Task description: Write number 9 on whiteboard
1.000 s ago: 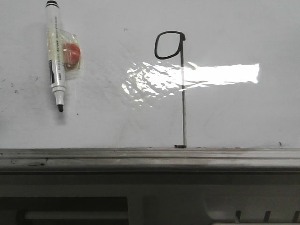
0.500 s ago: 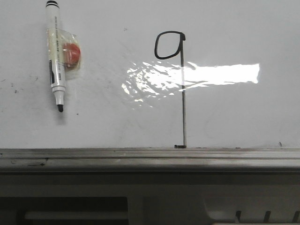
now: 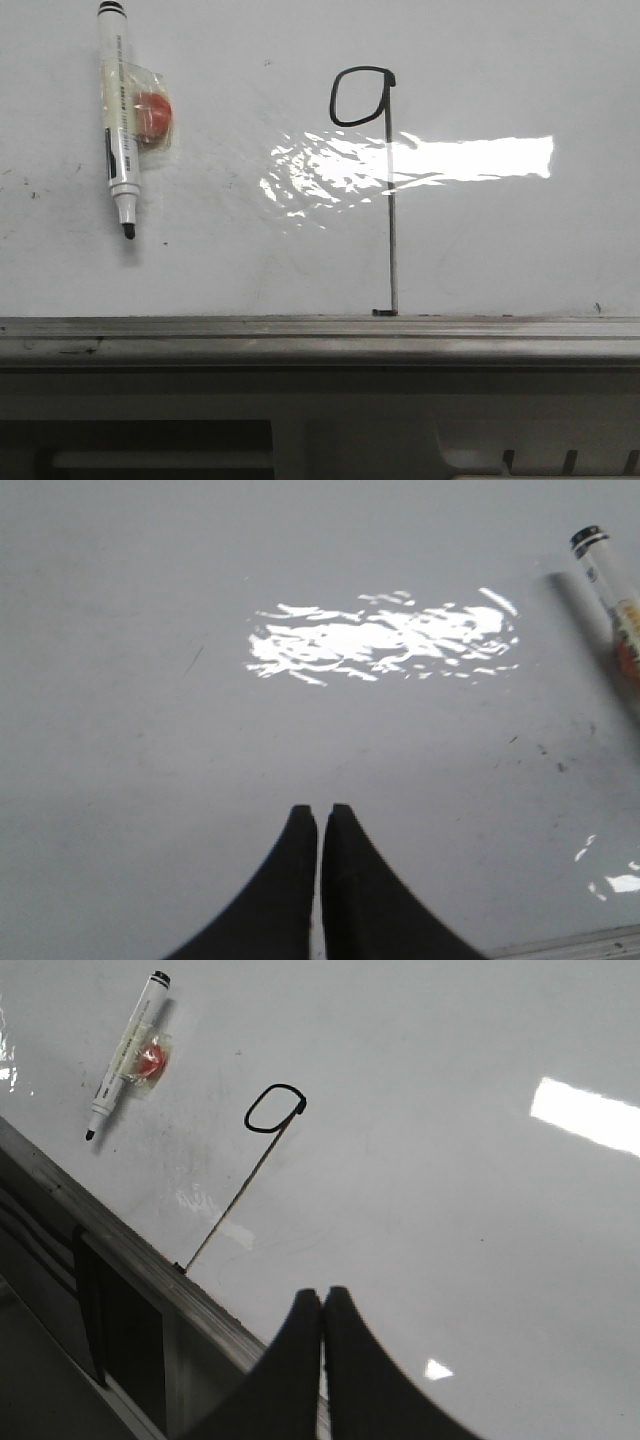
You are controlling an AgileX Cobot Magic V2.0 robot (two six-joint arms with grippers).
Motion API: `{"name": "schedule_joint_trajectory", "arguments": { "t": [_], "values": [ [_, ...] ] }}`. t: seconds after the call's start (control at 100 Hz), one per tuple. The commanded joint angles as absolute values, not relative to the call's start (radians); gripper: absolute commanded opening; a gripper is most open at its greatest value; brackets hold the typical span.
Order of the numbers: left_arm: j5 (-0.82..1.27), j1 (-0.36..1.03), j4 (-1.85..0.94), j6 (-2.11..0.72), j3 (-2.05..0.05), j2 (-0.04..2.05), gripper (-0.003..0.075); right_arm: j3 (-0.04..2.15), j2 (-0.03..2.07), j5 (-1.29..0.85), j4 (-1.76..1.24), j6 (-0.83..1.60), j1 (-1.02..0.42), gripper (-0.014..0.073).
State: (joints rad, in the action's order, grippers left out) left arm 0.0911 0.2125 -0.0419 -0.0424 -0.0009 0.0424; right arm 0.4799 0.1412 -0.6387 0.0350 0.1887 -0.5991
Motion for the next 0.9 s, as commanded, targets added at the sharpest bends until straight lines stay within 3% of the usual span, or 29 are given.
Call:
{"name": "schedule_joint_trajectory", "arguments": {
  "t": [0.0,0.24,0.89],
  "values": [
    [0.093,0.181,-0.045,-0.028,0.029,0.022,-0.0018,0.503,0.153,-0.559,0.049,0.191,-0.593,-0.0055],
    [0.283,0.129,-0.052,-0.028,0.029,-0.034,-0.0018,0.503,0.153,-0.559,0.049,0.191,-0.593,-0.0055],
    [0.281,0.120,-0.066,-0.028,0.029,-0.034,-0.0018,0.503,0.153,-0.559,0.049,0.191,-0.593,-0.0055]
  ]
}}
